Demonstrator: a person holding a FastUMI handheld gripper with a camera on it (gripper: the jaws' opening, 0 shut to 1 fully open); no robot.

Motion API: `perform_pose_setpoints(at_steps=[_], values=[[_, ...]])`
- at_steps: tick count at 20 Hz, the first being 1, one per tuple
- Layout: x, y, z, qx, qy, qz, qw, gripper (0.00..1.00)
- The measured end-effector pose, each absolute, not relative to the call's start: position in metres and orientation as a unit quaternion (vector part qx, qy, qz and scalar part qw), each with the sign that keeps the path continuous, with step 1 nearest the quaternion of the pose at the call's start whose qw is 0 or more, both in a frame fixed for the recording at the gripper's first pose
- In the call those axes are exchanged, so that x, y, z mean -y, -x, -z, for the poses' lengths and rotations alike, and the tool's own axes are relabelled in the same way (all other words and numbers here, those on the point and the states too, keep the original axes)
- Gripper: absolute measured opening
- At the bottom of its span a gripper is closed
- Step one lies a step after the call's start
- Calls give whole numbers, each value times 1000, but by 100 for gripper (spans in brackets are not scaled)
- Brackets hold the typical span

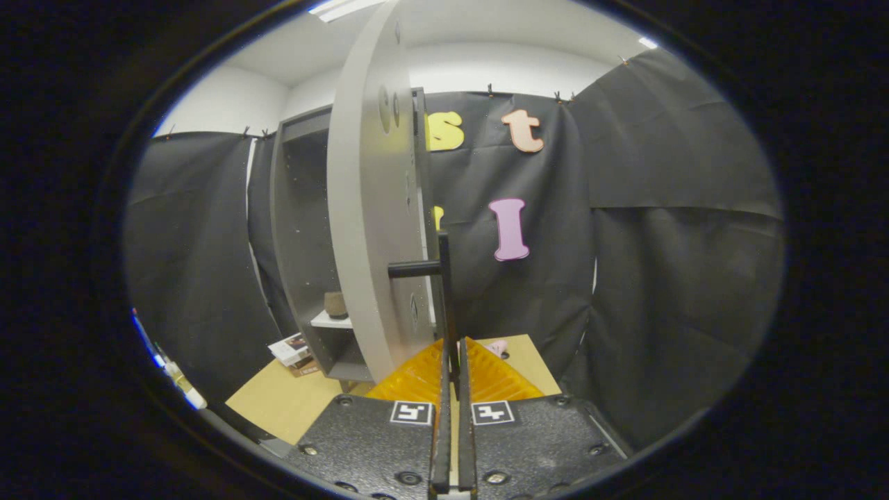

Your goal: Open the shoe cabinet door, grab the shoes and put them into the shoe cabinet, then close the shoe cabinet door.

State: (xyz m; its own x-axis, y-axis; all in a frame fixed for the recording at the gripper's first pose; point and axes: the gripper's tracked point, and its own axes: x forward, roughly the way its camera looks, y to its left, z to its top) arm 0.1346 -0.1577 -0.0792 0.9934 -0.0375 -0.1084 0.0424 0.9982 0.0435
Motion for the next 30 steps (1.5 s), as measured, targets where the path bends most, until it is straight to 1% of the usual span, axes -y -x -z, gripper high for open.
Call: perform_pose_setpoints(at_steps=[1,3,4,10,13,14,17,21,26,30], values=[[159,-131,82,-55,-12,29,998,8],[167,-115,81,-45,4,51,998,19],[168,-108,78,-39,5,61,997,38],[181,-51,76,-24,4,124,992,77],[156,-29,84,-23,9,116,993,96],[149,-21,90,-21,14,121,992,100],[116,-14,114,-19,39,125,991,100],[62,-33,164,-37,49,100,993,100],[-6,-72,261,-123,23,25,992,100],[-32,-108,321,-167,17,5,986,100]])
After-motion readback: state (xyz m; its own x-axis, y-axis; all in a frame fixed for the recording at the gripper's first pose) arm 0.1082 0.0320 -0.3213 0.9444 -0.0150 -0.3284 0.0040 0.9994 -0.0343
